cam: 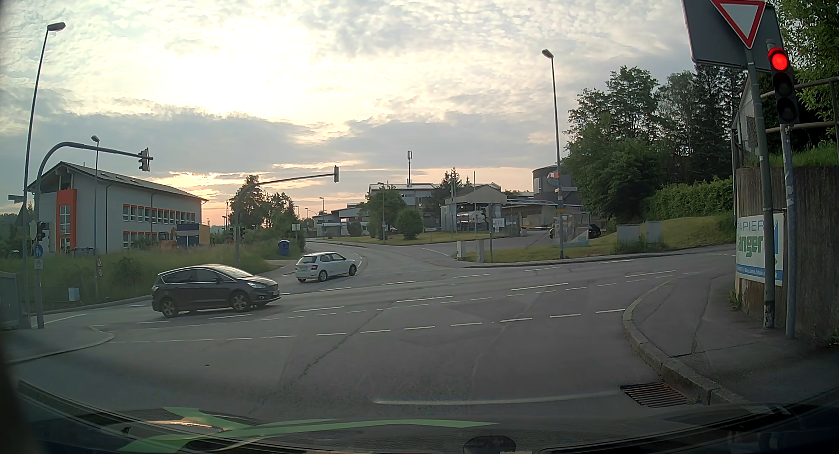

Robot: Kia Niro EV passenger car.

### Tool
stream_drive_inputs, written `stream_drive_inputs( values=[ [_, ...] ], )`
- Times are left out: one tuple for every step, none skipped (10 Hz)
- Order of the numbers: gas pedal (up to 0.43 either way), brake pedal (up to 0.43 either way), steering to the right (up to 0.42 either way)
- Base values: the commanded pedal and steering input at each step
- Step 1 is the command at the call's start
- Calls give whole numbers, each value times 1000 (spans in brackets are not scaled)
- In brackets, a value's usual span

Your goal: Follow the waypoints while adhering to traffic rules and regulations

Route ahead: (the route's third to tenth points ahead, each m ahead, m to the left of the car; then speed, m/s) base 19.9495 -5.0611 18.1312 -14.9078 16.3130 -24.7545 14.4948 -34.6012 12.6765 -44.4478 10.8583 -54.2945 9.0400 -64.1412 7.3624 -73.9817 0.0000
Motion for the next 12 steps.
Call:
stream_drive_inputs(
  values=[
    [0,348,-3],
    [0,354,-3],
    [0,384,-2],
    [0,402,0],
    [0,409,1],
    [0,415,4],
    [0,415,4],
    [0,415,4],
    [0,409,4],
    [0,415,4],
    [0,415,4],
    [0,409,4]
  ],
)
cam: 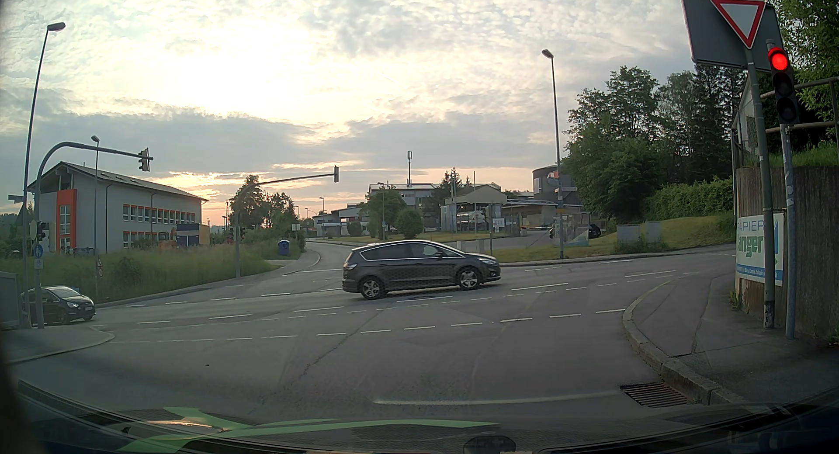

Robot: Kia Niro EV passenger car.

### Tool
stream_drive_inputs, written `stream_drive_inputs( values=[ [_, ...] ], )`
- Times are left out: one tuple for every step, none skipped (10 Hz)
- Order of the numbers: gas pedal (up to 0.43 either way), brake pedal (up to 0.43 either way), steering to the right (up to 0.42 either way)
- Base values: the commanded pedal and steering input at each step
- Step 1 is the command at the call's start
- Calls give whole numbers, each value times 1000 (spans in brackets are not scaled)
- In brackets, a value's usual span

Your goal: Follow the waypoints while adhering to traffic rules and regulations

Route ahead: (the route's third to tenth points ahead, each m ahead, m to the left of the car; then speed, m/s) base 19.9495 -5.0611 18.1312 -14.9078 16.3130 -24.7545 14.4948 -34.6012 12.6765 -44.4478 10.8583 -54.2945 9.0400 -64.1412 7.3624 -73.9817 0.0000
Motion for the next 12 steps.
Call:
stream_drive_inputs(
  values=[
    [0,409,4],
    [0,409,4],
    [0,409,4],
    [0,409,4],
    [0,409,4],
    [0,402,4],
    [0,409,4],
    [0,409,4],
    [0,409,4],
    [0,409,4],
    [0,409,4],
    [0,409,4]
  ],
)
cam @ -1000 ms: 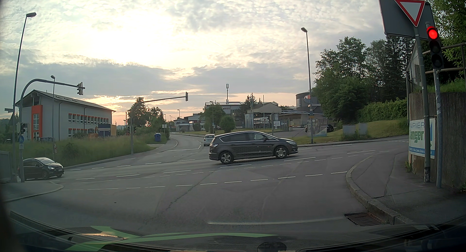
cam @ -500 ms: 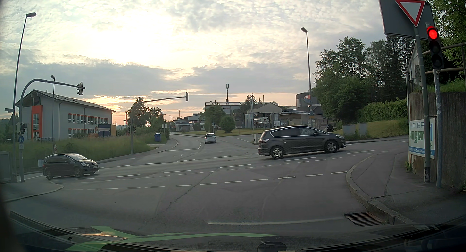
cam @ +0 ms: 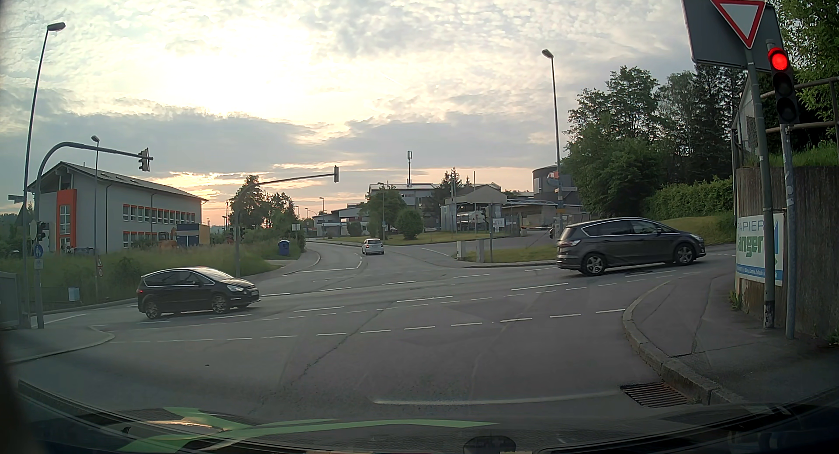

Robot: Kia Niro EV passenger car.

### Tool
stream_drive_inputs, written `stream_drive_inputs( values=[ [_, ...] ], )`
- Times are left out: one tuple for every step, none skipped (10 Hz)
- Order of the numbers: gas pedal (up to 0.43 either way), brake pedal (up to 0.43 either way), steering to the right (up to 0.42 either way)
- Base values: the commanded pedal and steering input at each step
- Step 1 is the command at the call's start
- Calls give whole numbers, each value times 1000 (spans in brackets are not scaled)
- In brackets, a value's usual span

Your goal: Follow the waypoints while adhering to traffic rules and regulations

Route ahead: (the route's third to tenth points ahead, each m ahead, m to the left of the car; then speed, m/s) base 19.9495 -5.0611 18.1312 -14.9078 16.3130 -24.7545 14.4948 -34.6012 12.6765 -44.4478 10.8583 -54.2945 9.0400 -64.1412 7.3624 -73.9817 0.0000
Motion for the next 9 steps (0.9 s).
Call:
stream_drive_inputs(
  values=[
    [0,409,4],
    [0,402,4],
    [0,402,4],
    [0,402,4],
    [0,402,4],
    [0,402,4],
    [0,402,4],
    [0,402,4],
    [0,402,4]
  ],
)
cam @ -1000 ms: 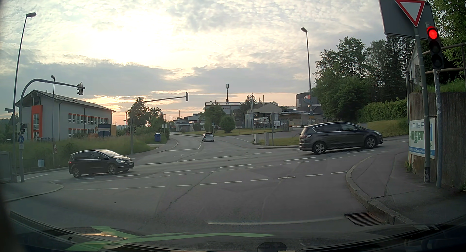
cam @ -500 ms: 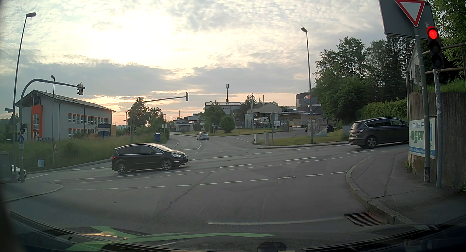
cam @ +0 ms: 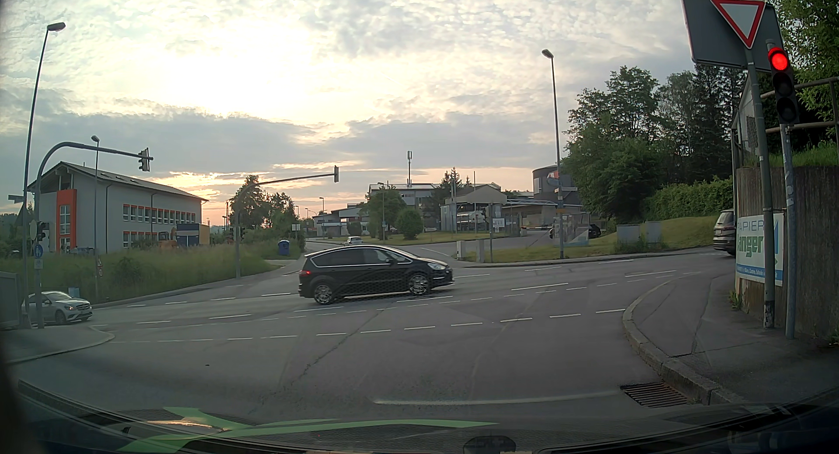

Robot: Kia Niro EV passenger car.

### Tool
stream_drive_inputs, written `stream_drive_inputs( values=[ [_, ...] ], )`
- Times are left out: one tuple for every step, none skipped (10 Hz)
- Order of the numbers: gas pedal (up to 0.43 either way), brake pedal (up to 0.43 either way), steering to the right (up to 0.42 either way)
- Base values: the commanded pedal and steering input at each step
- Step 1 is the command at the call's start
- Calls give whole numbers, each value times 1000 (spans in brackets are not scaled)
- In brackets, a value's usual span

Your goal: Follow the waypoints while adhering to traffic rules and regulations

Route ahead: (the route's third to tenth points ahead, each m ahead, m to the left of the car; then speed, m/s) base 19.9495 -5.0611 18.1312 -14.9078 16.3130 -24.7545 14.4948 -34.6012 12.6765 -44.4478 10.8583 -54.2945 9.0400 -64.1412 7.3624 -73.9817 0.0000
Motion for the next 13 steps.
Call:
stream_drive_inputs(
  values=[
    [0,402,4],
    [0,402,4],
    [0,396,4],
    [0,402,4],
    [0,402,4],
    [0,409,4],
    [0,396,4],
    [0,396,4],
    [0,402,4],
    [0,402,4],
    [0,402,4],
    [0,396,4],
    [0,396,4]
  ],
)
